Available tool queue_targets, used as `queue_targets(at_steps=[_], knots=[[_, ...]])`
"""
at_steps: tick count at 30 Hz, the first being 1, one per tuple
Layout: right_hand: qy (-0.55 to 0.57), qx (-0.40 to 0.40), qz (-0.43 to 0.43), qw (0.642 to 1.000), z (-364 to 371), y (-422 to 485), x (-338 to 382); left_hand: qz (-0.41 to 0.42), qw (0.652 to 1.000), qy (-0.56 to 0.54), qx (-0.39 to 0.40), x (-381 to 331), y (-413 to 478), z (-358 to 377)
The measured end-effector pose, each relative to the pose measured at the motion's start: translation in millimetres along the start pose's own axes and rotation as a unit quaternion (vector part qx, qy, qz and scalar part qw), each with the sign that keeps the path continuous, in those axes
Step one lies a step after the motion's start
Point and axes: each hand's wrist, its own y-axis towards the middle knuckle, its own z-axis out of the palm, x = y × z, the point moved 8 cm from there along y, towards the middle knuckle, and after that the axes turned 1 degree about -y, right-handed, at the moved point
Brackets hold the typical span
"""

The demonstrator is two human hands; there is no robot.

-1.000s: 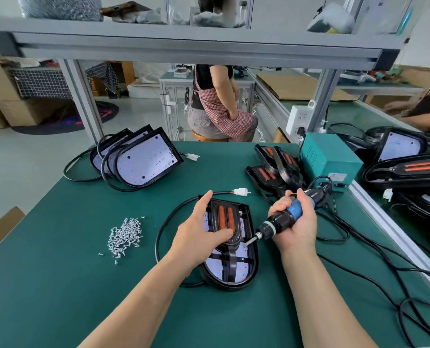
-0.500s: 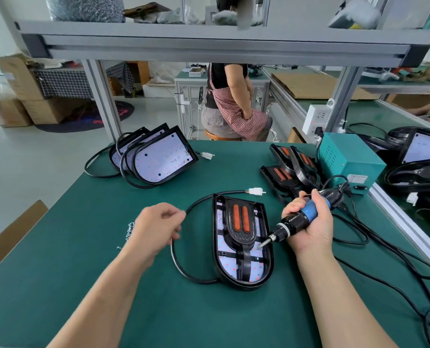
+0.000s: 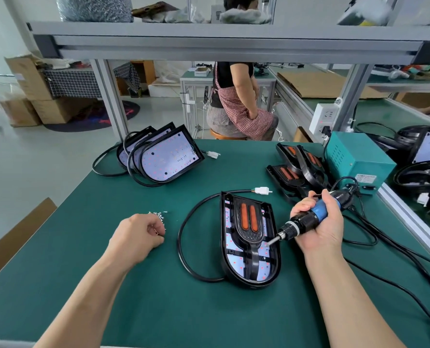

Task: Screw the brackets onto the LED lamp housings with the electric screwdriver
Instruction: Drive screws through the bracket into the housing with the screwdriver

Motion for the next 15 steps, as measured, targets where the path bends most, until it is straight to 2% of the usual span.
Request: queue_targets(at_steps=[6,9,12,15], knots=[[-0.007,-0.002,0.002,1.0,2,-4,0,0.014,0.999,0.029,-0.015,-4,-1,-2],[-0.002,-0.002,0.008,1.0,3,-5,-2,0.031,0.998,0.032,-0.049,-7,-5,-5],[0.0,0.001,0.009,1.0,4,-5,-3,0.043,0.995,-0.016,-0.085,-17,-10,-12],[0.012,0.001,0.014,1.0,4,-5,-4,0.062,0.99,-0.108,-0.066,-43,-18,-10]])
